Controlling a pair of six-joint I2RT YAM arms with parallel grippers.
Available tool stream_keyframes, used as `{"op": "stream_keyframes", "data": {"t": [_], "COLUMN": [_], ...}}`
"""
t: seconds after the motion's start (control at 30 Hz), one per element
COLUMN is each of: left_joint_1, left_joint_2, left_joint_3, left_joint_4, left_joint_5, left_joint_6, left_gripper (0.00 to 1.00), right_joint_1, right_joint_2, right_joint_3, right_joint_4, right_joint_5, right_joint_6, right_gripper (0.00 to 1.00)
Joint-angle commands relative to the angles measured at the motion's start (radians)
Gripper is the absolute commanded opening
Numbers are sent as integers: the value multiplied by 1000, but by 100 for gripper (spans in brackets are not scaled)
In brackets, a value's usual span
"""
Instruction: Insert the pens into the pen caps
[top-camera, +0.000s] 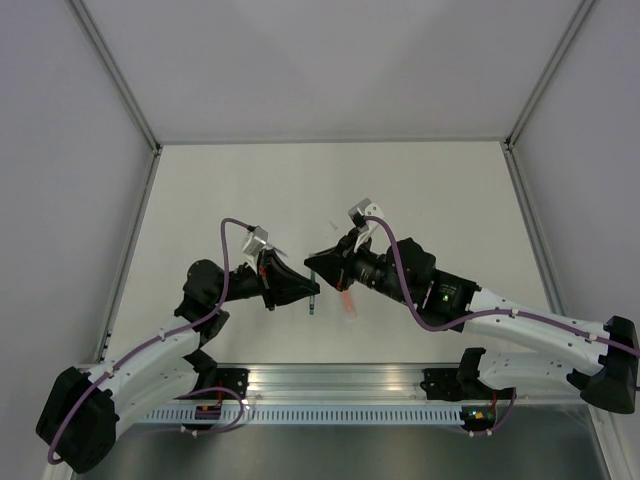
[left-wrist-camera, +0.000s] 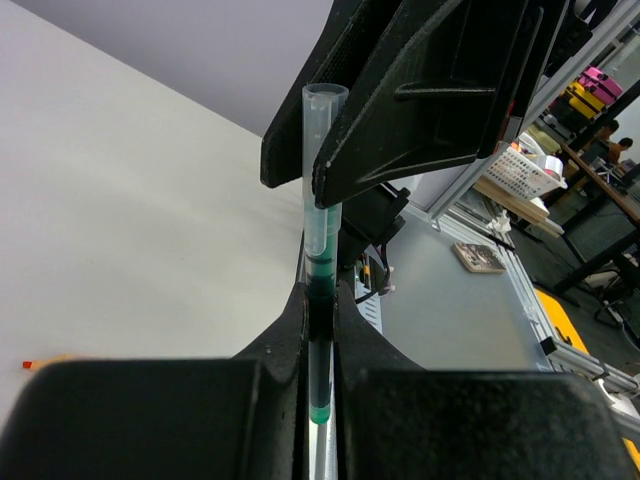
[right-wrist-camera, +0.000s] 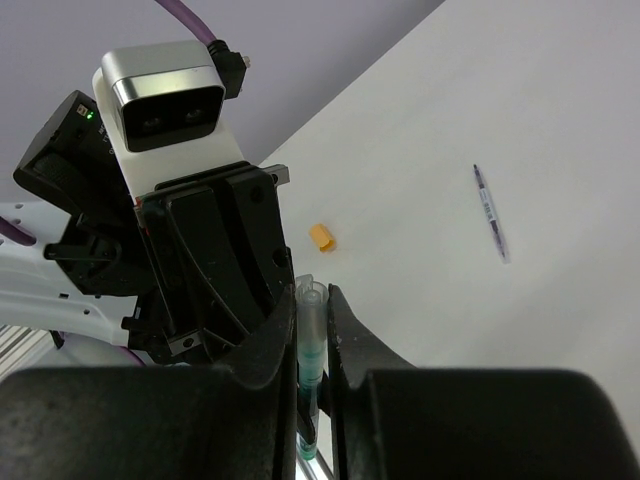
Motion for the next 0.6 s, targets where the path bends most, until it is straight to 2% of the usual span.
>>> {"op": "stream_keyframes", "data": {"t": [0.0,0.2,0.23,0.27,0.3,0.33,0.4,0.5,0.57], "left_joint_1": [-5,-3,-5,-5,-5,-5,-5,-5,-3], "left_joint_2": [-12,-11,-12,-12,-14,-15,-21,-24,-32], "left_joint_3": [-5,-2,4,16,18,18,16,15,19], "left_joint_4": [40,43,12,-6,-13,-22,-36,-77,-138], "left_joint_5": [46,40,34,27,14,10,1,-21,-45], "left_joint_6": [-1,-3,3,8,10,16,26,56,72], "left_gripper": [2,2,10,27,60,73,90,100,100], "right_joint_1": [-2,-4,-4,-4,-4,-4,-14,-80,-143], "right_joint_2": [-17,-21,-17,-14,-14,-15,-18,-24,-20], "right_joint_3": [39,51,51,45,39,31,25,30,25], "right_joint_4": [52,28,19,-3,-10,-20,-61,-139,-197], "right_joint_5": [-4,-2,5,14,24,36,83,108,102], "right_joint_6": [-15,-25,-28,-32,-35,-40,-52,-61,-58], "right_gripper": [0,0,0,0,0,0,0,0,0]}}
